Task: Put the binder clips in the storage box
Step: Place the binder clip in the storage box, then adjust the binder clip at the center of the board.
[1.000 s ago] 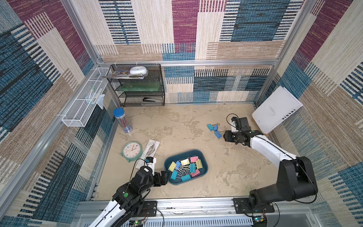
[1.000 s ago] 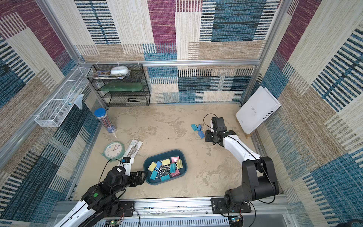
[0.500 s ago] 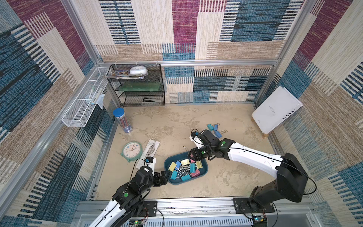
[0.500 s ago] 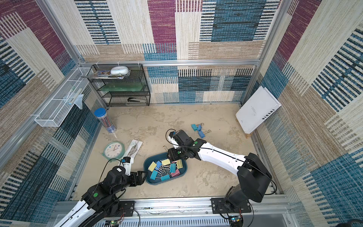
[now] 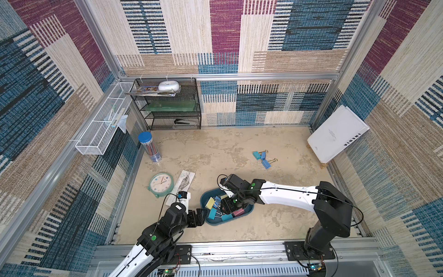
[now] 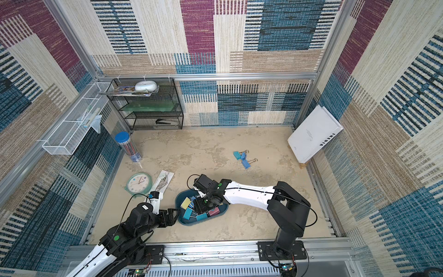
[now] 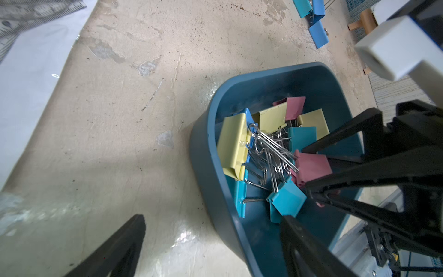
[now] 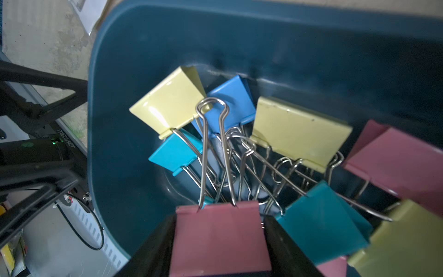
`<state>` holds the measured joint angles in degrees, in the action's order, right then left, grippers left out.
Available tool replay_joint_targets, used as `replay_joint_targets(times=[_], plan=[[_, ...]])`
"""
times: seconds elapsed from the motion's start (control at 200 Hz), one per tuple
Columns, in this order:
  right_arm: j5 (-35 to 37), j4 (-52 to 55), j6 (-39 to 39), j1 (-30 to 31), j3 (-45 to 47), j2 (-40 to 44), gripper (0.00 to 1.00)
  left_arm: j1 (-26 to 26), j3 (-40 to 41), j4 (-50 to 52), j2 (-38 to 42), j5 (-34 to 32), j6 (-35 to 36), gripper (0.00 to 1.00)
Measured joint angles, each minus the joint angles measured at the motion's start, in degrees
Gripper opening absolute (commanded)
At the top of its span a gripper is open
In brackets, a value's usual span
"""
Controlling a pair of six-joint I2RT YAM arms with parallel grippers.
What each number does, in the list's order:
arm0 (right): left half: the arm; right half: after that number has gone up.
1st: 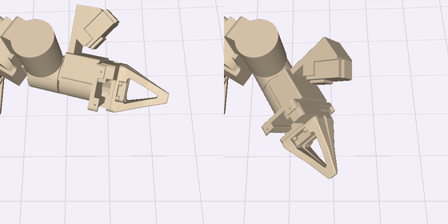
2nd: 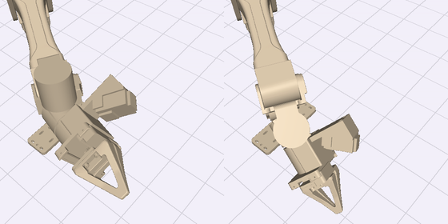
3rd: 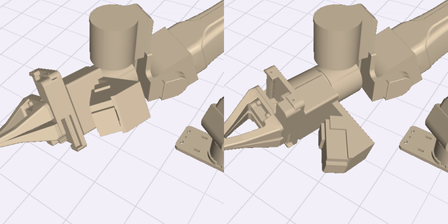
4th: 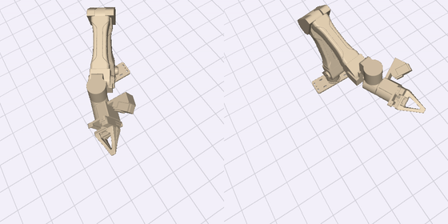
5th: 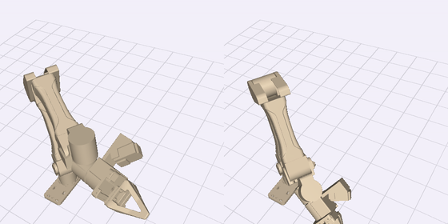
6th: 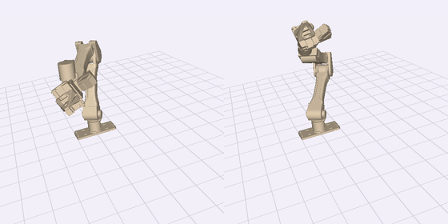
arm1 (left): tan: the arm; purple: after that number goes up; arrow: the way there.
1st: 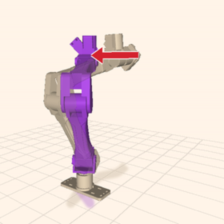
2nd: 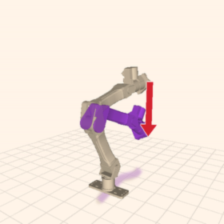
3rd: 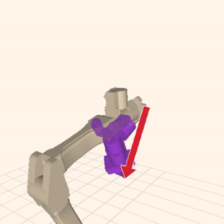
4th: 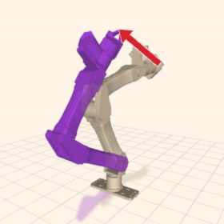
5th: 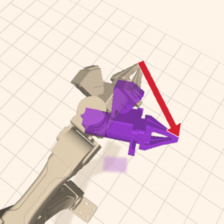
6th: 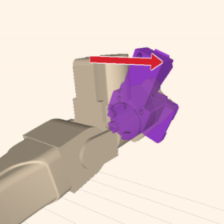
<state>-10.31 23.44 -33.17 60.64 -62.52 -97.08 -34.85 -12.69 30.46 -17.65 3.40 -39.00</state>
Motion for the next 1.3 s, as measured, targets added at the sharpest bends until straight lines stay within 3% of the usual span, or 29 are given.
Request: replay_joint_targets(times=[0.12, 0.326, 0.476, 0.561, 0.616, 0.651, 0.681, 0.766, 1.027, 1.297], plan=[[1.6, 0.8, -0.1, 0.1, -0.5, 0.2, 0.84, 0.0, 0.0, 0.0, 0.1, 0.0, 0.0, 0.92], [7.3, 4.7, 1.9, -1.1, -4.9, 2.8, 0.89, 0.0, 0.0, 0.0, 0.1, 0.0, 0.0, 0.92], [12.9, 6.7, 4.5, -11.3, -5.4, 9.3, 0.91, 0.0, 0.0, 0.0, 0.2, 0.0, 0.0, 0.92], [15.6, 6.4, 7.0, -20.1, -4.3, 12.0, 0.73, 0.0, 0.0, 0.0, 0.2, 0.0, 0.0, 0.92], [17.5, 5.7, 8.5, -25.8, -2.9, 12.8, 0.52, 0.0, 0.0, 0.0, 0.4, 0.0, 0.0, 0.92], [17.9, 4.9, 9.4, -29.8, -1.8, 13.0, 0.30, 0.0, 0.0, 0.0, 0.4, 0.0, 0.0, 0.92], [17.8, 4.2, 10.1, -32.7, -0.8, 13.1, 0.18, 0.0, 0.0, 0.0, 0.5, 0.0, 0.0, 0.92], [18.2, 2.3, 11.6, -39.0, 1.6, 13.0, 0.01, 0.0, 0.0, 0.0, 0.6, 0.0, 0.0, 0.92], [13.1, -4.8, 13.9, -51.9, 2.4, 5.5, 0.00, 0.0, 0.0, 0.0, 0.6, 0.0, 0.0, 0.92], [6.4, -6.6, 15.9, -52.7, -11.2, -10.6, 0.00, 0.0, 0.0, 0.0, 0.6, 0.0, 0.0, 0.92]])
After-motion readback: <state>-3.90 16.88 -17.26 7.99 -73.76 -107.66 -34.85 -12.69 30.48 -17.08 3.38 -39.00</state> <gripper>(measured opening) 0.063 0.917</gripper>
